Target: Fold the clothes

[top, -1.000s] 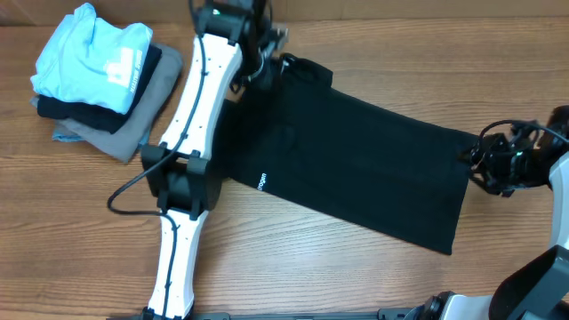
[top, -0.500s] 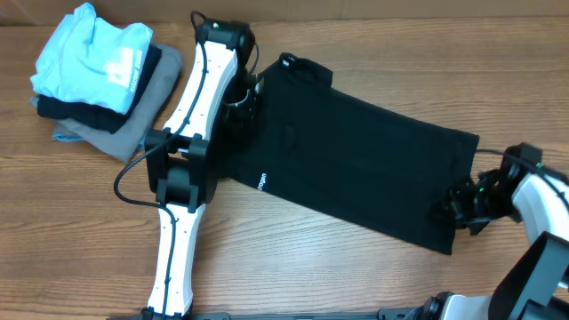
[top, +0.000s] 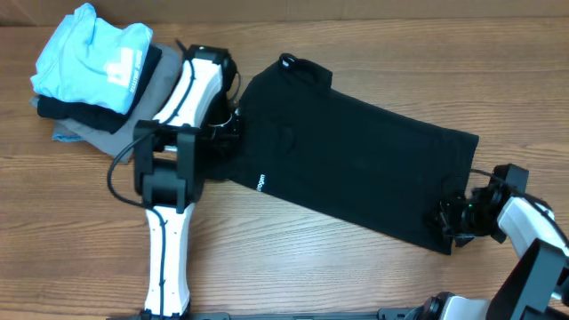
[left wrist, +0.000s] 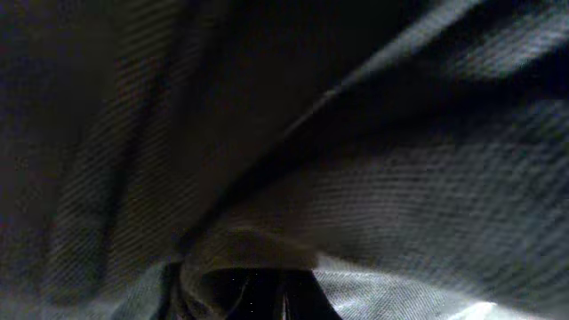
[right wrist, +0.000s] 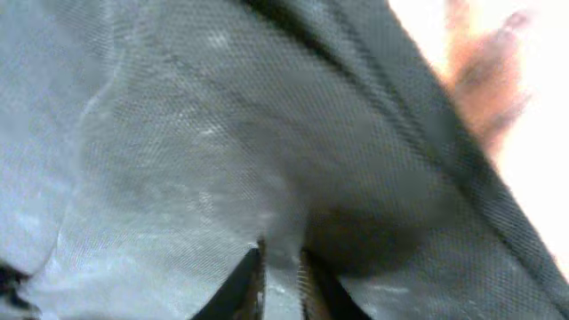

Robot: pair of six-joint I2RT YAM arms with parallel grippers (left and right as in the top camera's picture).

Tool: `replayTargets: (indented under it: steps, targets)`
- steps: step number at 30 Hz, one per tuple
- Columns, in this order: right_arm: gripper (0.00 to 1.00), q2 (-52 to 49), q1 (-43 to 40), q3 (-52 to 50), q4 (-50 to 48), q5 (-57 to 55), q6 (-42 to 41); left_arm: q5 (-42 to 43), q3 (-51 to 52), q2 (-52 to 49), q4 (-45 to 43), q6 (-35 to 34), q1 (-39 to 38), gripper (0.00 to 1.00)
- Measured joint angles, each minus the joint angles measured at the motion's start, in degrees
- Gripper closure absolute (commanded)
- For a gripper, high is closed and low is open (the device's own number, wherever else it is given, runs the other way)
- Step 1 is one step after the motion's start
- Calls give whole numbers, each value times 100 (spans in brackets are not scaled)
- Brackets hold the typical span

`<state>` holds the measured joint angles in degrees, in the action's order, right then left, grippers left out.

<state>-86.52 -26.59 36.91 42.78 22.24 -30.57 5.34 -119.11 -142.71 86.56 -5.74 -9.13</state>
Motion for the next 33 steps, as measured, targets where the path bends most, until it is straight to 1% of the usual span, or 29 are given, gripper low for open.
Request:
replayTargets:
  steps: [3,5,12,18,22,25,27,28,30,31,32,33]
  targets:
    - [84,28,0,-22,28,-31,-129,127,540,280,-356,-302,94,96]
    - [85,26,0,-13,173,-44,-175,170,789,385,-393,-442,164,95]
    - [85,-13,7,31,1123,-282,-247,245,1357,520,-68,-636,446,96]
    - [83,15,7,33,1287,-444,-238,55,1784,654,136,-640,579,96]
    - [74,133,4,116,1362,-651,-70,-238,2026,824,170,-640,581,96]
    - [65,227,4,442,1626,-769,118,-455,2107,1097,175,-640,614,95]
    - [61,256,4,754,1843,-809,247,-518,2116,1373,170,-640,629,93]
    - [59,269,7,979,1956,-820,313,-525,2116,1539,173,-640,629,91]
    - [55,275,7,1384,2138,-804,479,-494,2114,1939,153,-632,640,80]
    - [53,275,4,1580,2190,-791,566,-446,2111,2120,122,-612,651,69]
    - [52,280,7,1777,2203,-748,662,-369,2090,2273,66,-590,651,62]
    - [51,280,4,1971,2238,-695,732,-210,2033,2426,-72,-503,651,48]
